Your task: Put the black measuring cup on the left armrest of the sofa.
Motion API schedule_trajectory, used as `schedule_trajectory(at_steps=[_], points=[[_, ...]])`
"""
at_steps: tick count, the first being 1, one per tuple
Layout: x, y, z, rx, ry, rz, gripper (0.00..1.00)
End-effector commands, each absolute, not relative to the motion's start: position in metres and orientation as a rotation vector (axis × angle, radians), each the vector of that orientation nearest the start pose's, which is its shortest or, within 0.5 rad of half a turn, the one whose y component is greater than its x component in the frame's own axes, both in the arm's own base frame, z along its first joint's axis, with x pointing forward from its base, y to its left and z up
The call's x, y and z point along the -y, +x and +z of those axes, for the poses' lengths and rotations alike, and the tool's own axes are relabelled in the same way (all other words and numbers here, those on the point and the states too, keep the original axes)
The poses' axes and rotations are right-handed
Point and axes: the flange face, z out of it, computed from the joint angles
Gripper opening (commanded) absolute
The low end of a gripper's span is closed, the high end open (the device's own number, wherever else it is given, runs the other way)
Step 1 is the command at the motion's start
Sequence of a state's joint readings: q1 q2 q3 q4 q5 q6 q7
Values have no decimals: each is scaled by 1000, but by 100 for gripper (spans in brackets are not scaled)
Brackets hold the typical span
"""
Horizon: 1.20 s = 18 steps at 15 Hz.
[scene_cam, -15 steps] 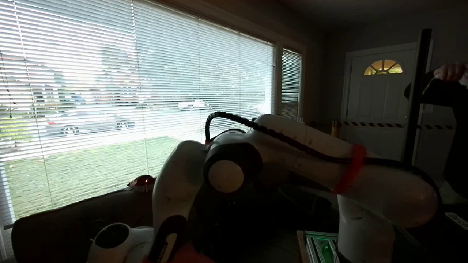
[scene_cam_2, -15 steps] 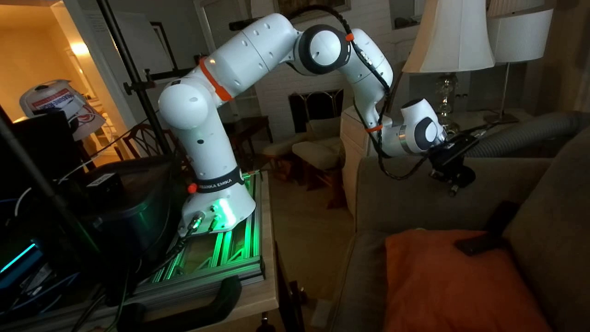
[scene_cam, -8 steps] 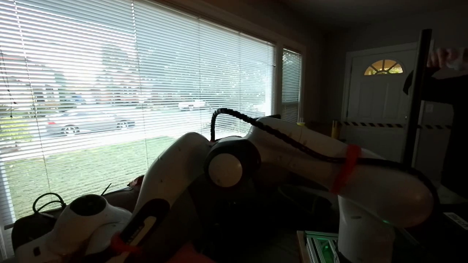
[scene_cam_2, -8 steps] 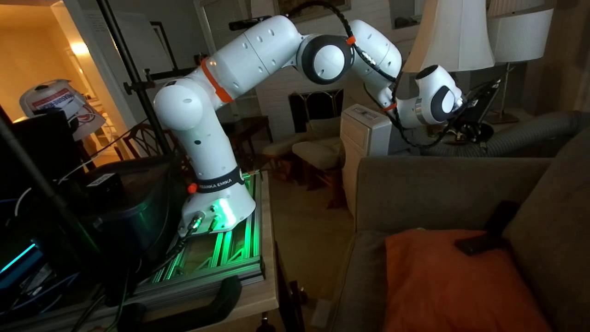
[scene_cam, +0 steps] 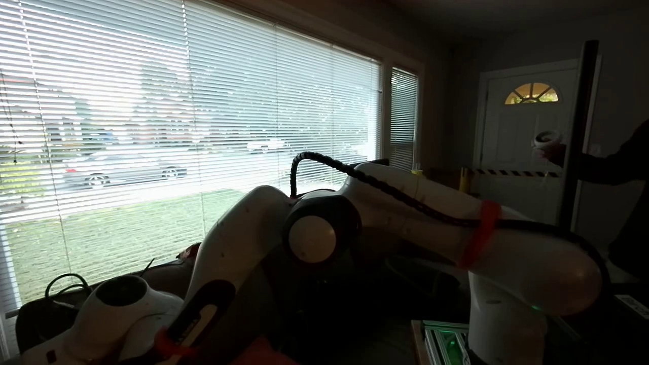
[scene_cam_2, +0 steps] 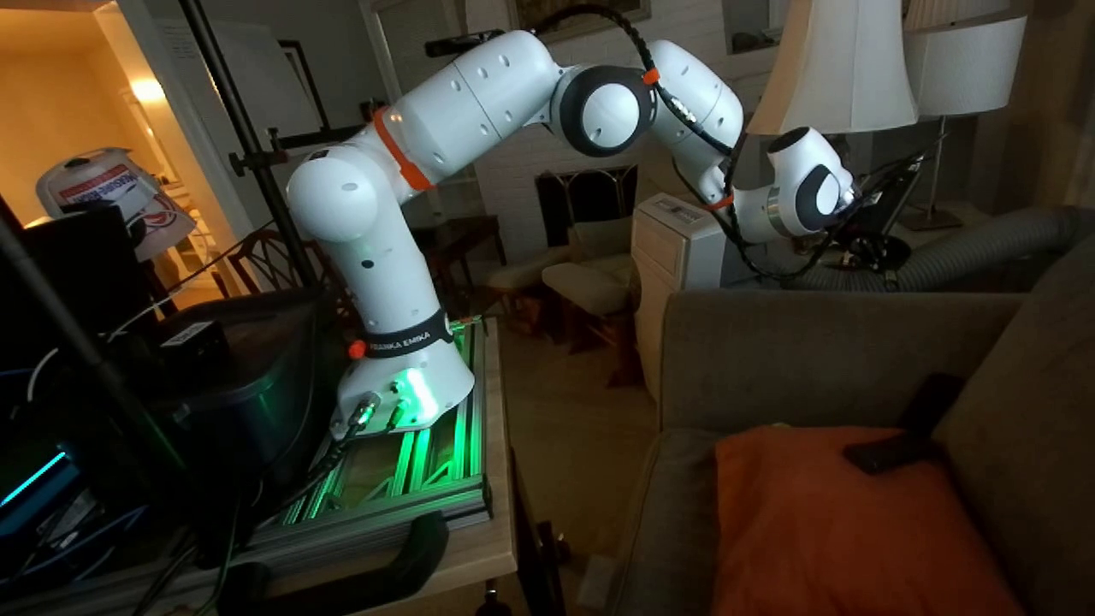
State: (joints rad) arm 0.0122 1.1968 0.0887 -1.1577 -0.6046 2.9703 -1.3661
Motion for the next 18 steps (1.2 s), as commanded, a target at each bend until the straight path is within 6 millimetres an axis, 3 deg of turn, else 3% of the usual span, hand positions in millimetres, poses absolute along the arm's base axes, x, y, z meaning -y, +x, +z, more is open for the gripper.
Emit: schedule_trajectory(at_steps=[1,2,7,13,18], points=[[-92,777,118,-2120,1442,476,10],[-92,777,118,-2120,1442,475,3],[-112,772,108,-2222,1410,487,3],[-141,764,89,-2525,1331,392,3],[-151,766,79,-2652,1135,260,3]])
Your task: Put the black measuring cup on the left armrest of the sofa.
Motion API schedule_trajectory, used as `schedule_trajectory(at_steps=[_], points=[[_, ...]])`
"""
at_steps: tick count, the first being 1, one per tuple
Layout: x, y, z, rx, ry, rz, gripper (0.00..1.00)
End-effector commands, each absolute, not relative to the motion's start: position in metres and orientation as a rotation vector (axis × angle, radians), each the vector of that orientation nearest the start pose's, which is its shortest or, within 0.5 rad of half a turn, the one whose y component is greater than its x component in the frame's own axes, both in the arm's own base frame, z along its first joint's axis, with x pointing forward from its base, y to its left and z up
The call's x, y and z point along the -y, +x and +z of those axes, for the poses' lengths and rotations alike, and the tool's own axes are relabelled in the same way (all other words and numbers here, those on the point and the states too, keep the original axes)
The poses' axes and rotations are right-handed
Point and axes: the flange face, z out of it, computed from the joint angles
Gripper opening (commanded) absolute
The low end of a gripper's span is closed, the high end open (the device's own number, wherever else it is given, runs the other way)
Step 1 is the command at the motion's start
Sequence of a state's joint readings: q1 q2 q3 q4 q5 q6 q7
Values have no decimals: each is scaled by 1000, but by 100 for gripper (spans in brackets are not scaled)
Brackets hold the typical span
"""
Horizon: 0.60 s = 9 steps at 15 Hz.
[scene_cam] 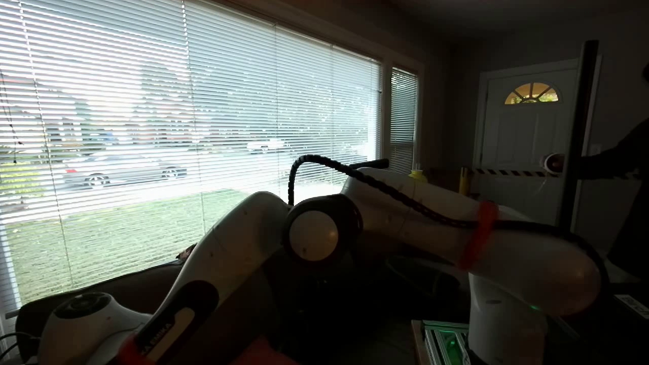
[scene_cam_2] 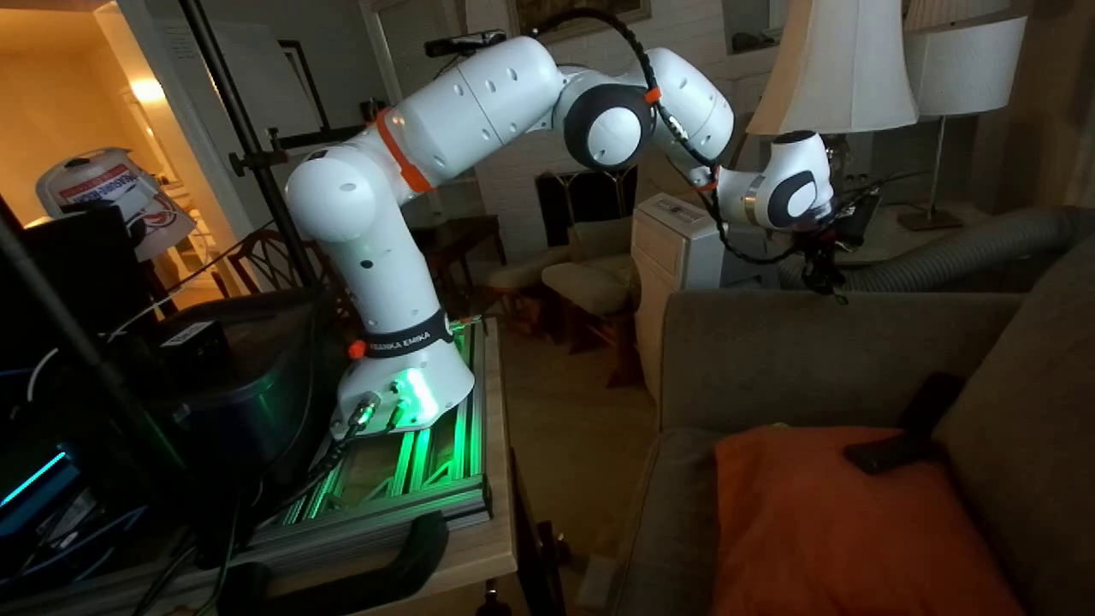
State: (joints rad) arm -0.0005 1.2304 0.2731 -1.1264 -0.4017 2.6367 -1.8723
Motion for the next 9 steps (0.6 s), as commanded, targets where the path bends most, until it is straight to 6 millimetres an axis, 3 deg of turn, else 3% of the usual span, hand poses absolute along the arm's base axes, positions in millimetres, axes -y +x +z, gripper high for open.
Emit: schedule_trajectory(at_steps=[1,9], points=[[-154,768,76,-2652,1089,255,3],[-186,769,54,-2611,801,243,3]])
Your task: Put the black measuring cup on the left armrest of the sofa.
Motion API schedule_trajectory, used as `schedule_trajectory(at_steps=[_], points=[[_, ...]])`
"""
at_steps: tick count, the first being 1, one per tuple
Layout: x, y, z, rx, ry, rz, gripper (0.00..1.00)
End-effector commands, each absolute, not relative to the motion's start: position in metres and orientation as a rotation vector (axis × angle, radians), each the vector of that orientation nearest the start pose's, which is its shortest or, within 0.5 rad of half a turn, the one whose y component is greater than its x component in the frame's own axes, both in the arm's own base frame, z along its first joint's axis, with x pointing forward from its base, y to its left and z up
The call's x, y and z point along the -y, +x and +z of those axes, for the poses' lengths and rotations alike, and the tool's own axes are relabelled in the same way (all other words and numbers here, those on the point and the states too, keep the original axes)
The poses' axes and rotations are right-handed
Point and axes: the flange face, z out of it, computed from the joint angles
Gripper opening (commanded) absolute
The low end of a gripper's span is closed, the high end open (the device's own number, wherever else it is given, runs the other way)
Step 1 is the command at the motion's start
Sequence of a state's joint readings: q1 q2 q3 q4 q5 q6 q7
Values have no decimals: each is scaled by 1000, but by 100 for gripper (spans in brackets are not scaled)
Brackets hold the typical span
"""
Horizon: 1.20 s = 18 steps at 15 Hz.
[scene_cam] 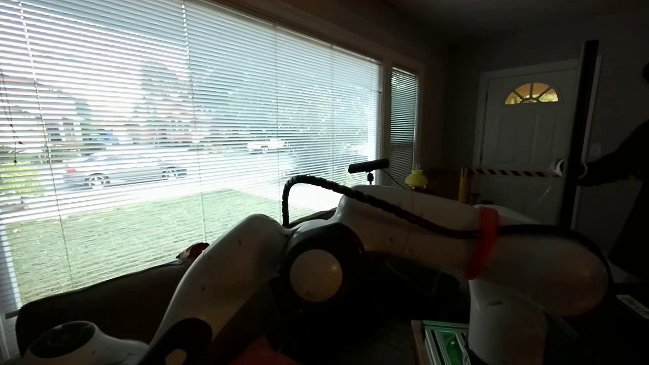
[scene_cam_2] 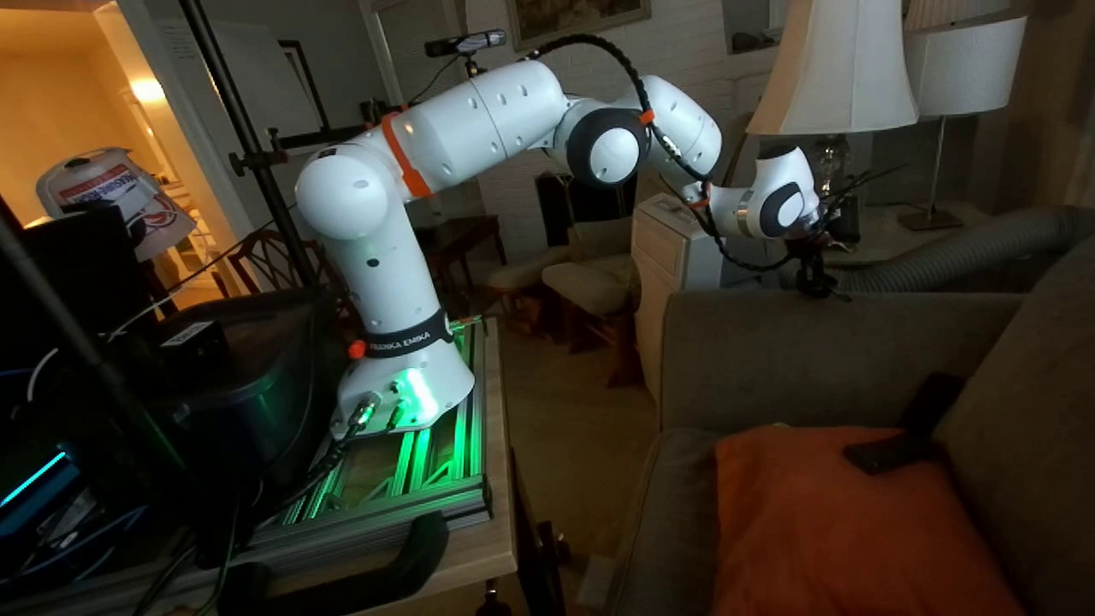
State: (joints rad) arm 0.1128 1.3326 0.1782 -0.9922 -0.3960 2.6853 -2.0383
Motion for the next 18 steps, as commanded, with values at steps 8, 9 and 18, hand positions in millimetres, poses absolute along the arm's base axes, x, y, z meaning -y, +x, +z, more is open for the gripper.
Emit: schedule_trajectory(at_steps=[8,9,18], points=[[-169,789,85,-2570,581,93,3],[-168,790,85,-2569,576,84,3],[-155,779,54,-2549,581,16,3]])
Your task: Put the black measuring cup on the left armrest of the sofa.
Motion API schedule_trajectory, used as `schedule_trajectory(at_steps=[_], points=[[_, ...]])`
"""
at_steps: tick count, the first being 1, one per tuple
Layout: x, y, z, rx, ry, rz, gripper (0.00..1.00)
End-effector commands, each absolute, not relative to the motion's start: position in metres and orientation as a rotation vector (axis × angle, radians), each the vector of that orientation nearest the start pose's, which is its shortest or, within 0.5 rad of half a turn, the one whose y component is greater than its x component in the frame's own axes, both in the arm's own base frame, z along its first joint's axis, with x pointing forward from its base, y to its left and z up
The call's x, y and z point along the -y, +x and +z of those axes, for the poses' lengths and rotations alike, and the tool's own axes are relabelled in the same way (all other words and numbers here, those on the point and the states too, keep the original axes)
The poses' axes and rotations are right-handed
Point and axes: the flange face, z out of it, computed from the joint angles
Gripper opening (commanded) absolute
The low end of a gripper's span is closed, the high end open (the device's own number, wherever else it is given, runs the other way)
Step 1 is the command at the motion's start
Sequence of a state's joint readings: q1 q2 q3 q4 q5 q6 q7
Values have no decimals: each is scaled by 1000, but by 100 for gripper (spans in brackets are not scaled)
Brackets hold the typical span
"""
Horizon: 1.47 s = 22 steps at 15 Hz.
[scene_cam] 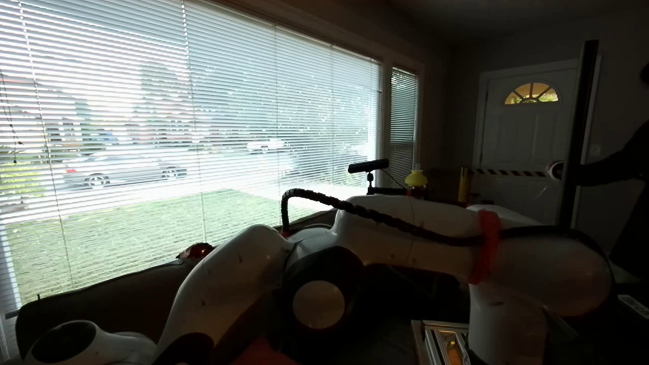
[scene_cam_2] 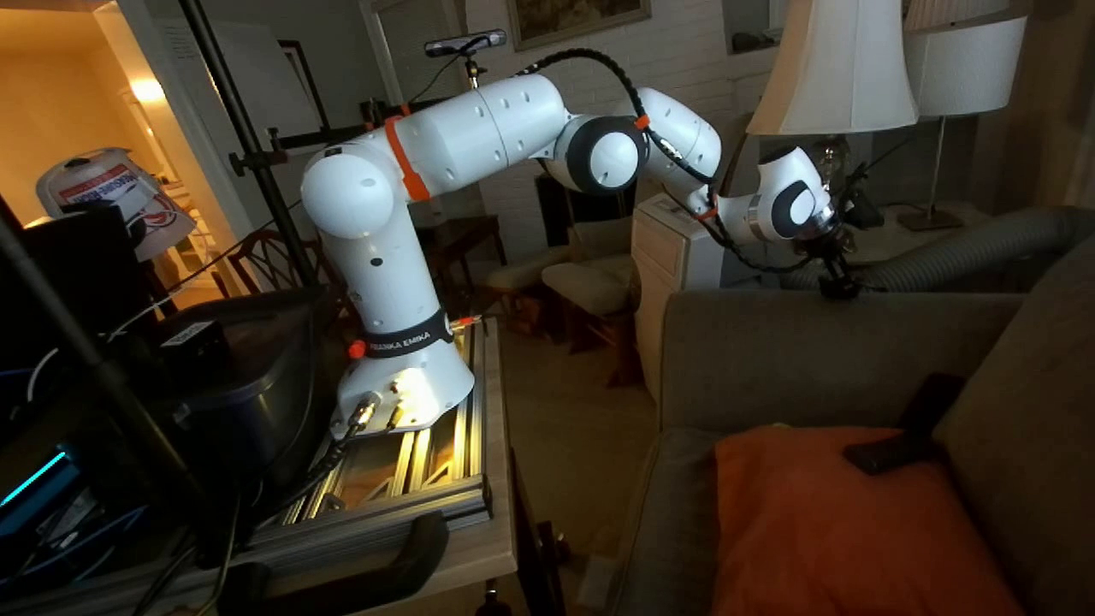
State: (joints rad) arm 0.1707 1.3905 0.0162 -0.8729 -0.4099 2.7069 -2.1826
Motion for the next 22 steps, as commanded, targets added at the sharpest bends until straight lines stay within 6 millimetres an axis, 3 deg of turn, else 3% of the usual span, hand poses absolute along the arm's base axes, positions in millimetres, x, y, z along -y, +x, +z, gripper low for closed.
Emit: schedule_trajectory(at_steps=[1,16,17,18,20,22], points=[[-153,779,54,-2541,585,5,3],[-150,777,54,-2429,701,-74,3],[-151,777,53,-2425,708,-74,7],[-152,776,52,-2420,716,-72,35],[-154,775,52,-2411,727,-70,35],[-155,774,51,-2406,738,-72,50]])
